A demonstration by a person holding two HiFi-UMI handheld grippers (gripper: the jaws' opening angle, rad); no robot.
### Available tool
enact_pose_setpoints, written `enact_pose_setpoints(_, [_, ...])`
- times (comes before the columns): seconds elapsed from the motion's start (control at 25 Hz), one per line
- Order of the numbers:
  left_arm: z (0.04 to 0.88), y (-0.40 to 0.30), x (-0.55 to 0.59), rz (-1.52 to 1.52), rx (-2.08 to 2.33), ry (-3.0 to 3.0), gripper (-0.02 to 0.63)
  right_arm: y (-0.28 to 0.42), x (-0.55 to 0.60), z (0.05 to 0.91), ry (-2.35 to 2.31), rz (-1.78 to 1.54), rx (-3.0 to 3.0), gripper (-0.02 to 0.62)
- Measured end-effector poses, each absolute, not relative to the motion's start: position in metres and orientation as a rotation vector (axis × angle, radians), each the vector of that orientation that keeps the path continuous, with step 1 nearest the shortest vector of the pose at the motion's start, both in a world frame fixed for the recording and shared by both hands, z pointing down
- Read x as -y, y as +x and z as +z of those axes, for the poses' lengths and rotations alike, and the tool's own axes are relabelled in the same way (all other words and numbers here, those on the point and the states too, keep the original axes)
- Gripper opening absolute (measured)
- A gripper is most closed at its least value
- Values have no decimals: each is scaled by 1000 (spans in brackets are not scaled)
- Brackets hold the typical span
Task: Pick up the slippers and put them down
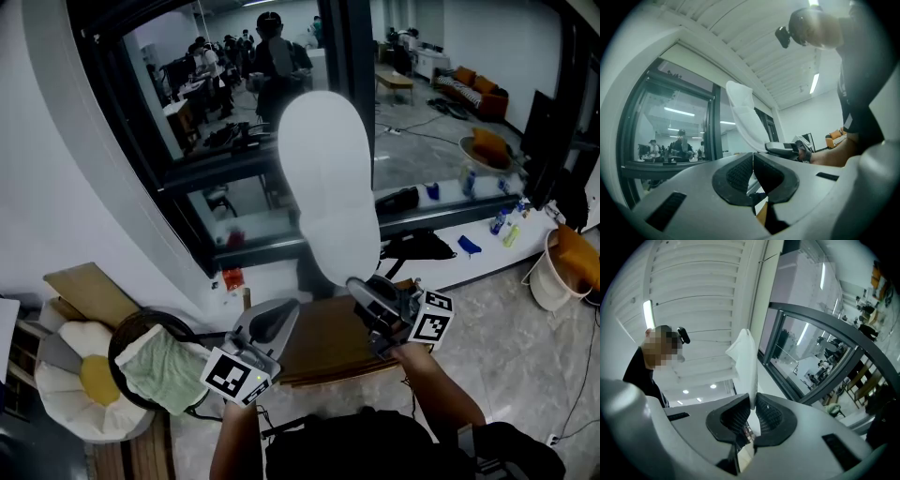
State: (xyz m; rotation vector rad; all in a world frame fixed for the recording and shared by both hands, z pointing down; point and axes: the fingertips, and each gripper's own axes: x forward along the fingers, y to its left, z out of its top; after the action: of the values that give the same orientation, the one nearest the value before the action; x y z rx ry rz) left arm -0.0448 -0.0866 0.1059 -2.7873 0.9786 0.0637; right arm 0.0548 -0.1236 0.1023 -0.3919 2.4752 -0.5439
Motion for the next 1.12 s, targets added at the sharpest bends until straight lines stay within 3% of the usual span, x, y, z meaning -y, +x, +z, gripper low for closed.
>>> enact_pose_setpoints(0.32, [156,-38,101,52,-1016,-2914,14,57,142,169,-471,-767,-2458,46])
enact_pose_setpoints(1.12, [410,-31,118,-214,-1087,-3311,14,47,144,478,-724,-1478,-2216,46])
